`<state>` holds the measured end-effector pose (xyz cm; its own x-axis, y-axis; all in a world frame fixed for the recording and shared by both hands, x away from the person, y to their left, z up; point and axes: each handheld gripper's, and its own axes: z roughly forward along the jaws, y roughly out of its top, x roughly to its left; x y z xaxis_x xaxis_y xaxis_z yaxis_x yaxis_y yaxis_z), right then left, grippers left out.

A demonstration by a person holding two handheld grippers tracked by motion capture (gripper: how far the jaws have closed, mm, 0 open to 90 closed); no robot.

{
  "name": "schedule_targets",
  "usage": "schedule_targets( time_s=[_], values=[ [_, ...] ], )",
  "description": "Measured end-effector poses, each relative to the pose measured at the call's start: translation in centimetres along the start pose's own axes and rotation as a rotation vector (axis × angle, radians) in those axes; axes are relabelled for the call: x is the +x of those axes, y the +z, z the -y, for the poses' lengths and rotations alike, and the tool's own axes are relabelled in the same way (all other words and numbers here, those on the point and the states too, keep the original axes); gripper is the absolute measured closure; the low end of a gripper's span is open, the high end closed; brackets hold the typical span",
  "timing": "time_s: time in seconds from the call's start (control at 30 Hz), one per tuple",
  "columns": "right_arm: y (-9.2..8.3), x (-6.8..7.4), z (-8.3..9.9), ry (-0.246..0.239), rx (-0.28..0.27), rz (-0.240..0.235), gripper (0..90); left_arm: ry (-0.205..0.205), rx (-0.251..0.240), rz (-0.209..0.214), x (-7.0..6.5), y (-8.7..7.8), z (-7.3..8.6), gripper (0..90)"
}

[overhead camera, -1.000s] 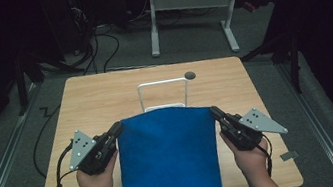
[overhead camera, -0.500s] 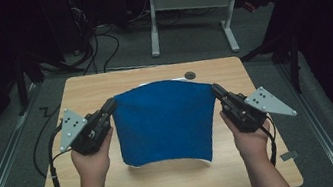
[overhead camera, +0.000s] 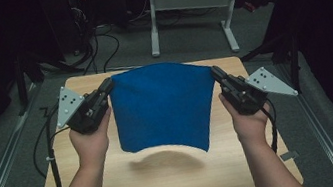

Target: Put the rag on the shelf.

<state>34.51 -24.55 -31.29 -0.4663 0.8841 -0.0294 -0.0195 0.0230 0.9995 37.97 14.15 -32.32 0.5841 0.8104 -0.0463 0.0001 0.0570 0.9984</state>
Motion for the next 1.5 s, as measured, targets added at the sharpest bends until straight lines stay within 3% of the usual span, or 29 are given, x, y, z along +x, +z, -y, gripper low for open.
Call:
schedule_targets(
  time_s=[0.2,0.43,0.57,0.6,0.8,1.17,1.33,1.5],
  values=[
    [1.2,-0.8,-0.4,0.01,0.009,0.014,88.7,0.009,0.018,-0.021,1.1,1.5,-0.4,88.1],
    [3.9,-2.4,-0.8,0.019,0.019,0.047,88.7,0.022,0.035,-0.045,2.7,4.0,-0.9,88.1],
    [5.0,-3.2,-0.8,0.036,0.019,0.06,88.7,0.07,0.037,-0.059,2.8,5.3,-1.1,88.1],
    [5.9,-3.8,-0.6,0.046,0.023,0.07,88.7,0.085,0.04,-0.06,3.0,6.1,-1.3,88.2],
    [8.2,-5.6,-0.4,0.076,0.047,0.103,88.8,0.066,0.076,-0.086,4.1,8.5,-1.1,88.2],
    [11.4,-7.3,-0.1,0.033,0.073,0.124,88.9,0.055,0.099,-0.118,6.2,11.1,-0.5,88.2],
    [13.7,-8.0,0.4,-0.002,0.126,0.144,89.0,0.044,0.126,-0.129,7.0,12.4,0.0,88.1],
    [15.4,-8.8,1.7,-0.015,0.199,0.154,88.9,0.026,0.212,-0.135,8.0,14.1,2.3,88.0]
  ],
)
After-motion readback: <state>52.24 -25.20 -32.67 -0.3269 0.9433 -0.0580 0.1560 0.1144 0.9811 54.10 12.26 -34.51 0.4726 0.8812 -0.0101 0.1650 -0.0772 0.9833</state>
